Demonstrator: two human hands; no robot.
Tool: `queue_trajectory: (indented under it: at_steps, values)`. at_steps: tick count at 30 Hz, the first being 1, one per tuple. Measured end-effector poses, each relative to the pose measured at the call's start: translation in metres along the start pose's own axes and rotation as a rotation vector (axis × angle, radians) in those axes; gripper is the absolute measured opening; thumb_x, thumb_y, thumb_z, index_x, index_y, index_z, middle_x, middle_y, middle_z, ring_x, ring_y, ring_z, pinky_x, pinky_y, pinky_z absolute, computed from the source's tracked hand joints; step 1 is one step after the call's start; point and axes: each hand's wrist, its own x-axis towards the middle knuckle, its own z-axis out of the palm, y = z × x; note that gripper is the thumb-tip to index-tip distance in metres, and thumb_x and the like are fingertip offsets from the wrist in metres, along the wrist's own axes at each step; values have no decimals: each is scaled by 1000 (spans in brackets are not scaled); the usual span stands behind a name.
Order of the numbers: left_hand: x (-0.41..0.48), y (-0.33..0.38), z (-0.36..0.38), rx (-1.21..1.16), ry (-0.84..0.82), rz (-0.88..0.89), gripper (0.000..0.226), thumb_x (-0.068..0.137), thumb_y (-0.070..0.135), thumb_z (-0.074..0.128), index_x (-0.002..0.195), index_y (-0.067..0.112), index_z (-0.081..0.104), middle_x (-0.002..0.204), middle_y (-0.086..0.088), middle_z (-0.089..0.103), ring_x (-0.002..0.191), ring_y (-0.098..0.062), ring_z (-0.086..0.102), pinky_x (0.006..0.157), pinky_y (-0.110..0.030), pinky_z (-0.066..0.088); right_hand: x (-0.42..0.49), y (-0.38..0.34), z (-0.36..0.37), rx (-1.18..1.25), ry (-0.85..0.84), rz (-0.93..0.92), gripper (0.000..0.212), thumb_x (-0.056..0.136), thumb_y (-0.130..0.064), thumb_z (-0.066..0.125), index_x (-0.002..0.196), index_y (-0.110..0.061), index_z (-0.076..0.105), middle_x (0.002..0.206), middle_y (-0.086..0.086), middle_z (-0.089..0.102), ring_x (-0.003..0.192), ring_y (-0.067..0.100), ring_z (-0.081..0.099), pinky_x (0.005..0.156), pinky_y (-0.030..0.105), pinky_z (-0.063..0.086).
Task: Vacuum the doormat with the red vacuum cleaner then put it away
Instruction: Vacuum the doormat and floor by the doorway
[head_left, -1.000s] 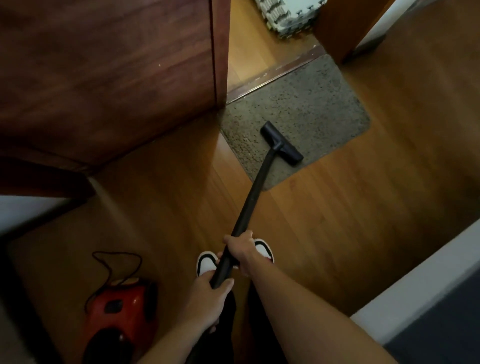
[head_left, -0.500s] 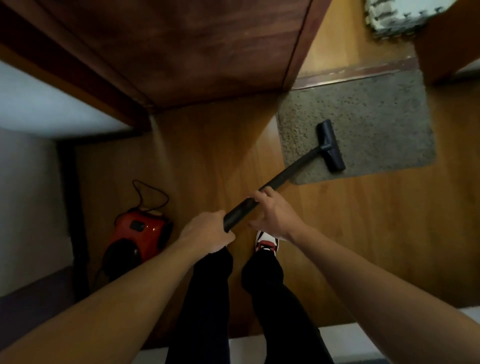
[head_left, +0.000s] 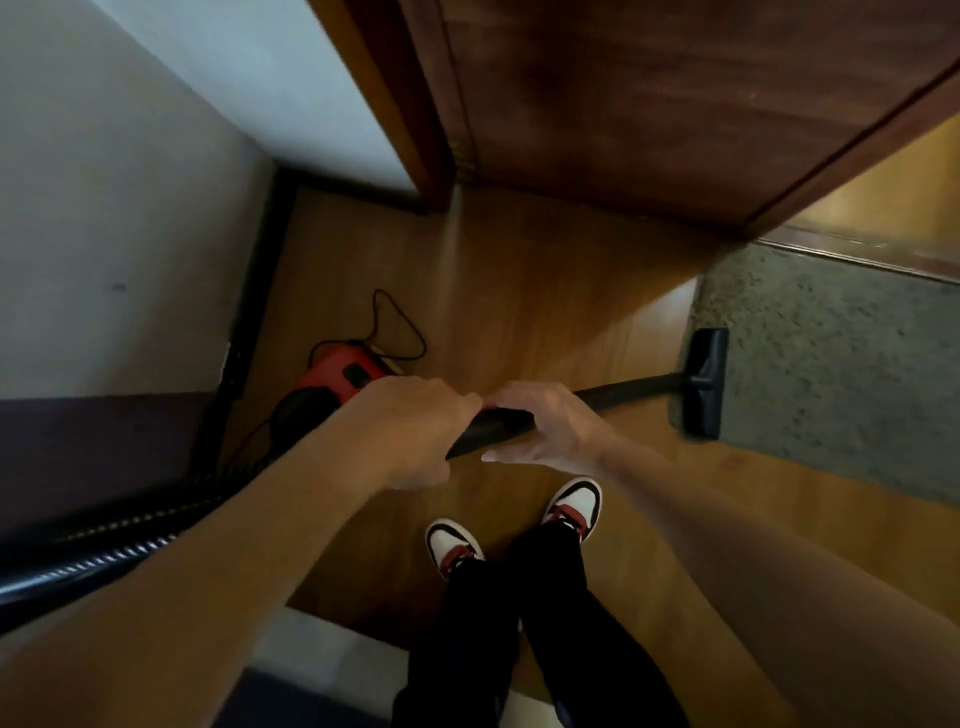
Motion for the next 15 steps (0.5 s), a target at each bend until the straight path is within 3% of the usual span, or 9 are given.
queue_trajectory:
  at_steps: [3, 6, 9, 11, 15]
  values:
    - [-11, -25, 11, 79, 60, 11, 41, 91, 30, 62, 128, 28, 45, 91, 5, 54, 80, -16, 58, 74, -33, 53, 27, -14, 17, 66, -88, 47, 32, 84, -24, 82, 100, -40, 60, 90, -27, 56, 87, -16, 54, 75, 8, 39]
    - [-26, -45, 27, 202, 276, 60, 40, 95, 37, 57, 133, 28, 46, 94, 5, 57, 83, -17, 58, 72, -33, 51, 49, -21, 32, 149, -86, 96, 41, 83, -11, 80, 87, -45, 59, 79, -19, 63, 74, -6, 61, 67, 10, 44]
    - [-48, -66, 46, 60, 675, 252, 39, 91, 32, 63, 127, 19, 58, 105, 1, 65, 96, -19, 62, 77, -34, 56, 67, -29, 43, 187, -98, 114, 36, 83, -9, 79, 80, -41, 63, 70, -20, 64, 65, -3, 59, 61, 13, 40]
    - [-63, -78, 66, -54, 880, 373, 32, 88, 24, 68, 118, 14, 66, 103, -1, 67, 96, -18, 63, 79, -31, 56, 81, -41, 51, 184, -86, 104, 25, 85, -19, 75, 73, -37, 62, 65, -25, 61, 60, -3, 55, 58, 13, 36]
    - [-81, -98, 125, -277, 987, 365, 26, 89, 25, 70, 114, 14, 68, 107, 2, 67, 102, -13, 61, 90, -27, 54, 116, -62, 69, 207, -32, 72, 21, 77, -28, 75, 67, -39, 60, 62, -19, 58, 58, 2, 52, 58, 14, 36]
